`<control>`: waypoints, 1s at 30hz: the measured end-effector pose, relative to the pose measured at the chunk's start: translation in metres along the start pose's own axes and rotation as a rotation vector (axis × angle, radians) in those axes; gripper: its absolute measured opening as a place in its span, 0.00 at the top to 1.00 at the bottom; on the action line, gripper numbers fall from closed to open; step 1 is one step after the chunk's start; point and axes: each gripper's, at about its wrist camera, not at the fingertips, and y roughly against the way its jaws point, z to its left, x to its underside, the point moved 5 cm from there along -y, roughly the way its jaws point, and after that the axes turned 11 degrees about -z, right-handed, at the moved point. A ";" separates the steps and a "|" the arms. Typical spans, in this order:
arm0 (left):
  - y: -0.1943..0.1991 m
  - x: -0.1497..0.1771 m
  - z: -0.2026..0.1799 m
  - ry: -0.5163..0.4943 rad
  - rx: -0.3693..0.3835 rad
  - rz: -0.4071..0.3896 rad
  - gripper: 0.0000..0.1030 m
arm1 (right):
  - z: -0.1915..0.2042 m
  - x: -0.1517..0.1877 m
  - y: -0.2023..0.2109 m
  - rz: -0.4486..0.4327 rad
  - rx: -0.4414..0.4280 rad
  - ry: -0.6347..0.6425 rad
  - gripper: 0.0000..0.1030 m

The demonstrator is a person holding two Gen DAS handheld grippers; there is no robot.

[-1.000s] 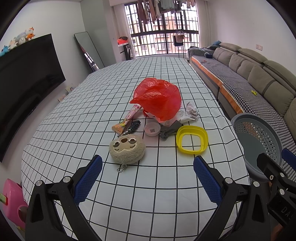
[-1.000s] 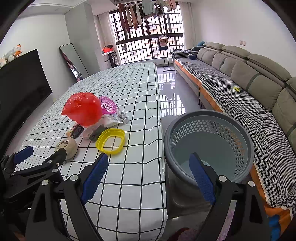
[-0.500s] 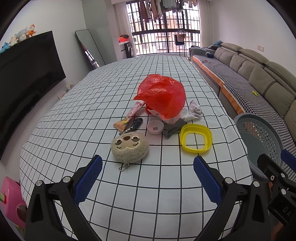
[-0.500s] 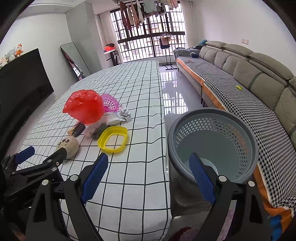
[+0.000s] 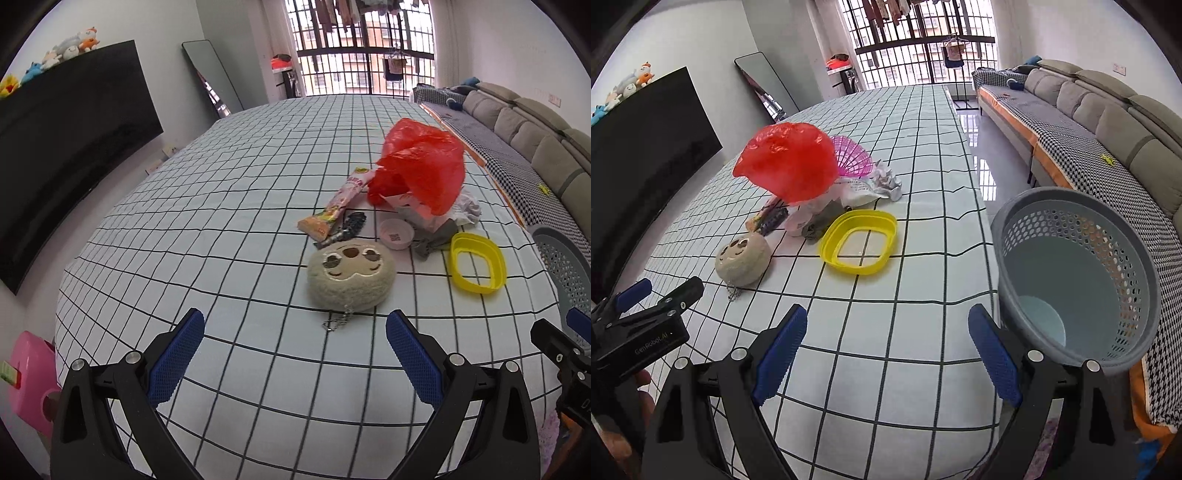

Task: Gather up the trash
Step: 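Move the right tool toward the yellow lid and close on its rim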

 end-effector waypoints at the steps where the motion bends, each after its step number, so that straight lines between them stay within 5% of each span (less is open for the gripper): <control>1: -0.003 0.001 0.004 0.001 -0.006 0.006 0.06 | 0.002 0.000 -0.004 0.010 -0.004 0.001 0.17; 30: -0.036 0.002 0.033 0.073 0.023 0.050 0.06 | 0.026 -0.021 -0.096 0.158 0.070 0.059 0.17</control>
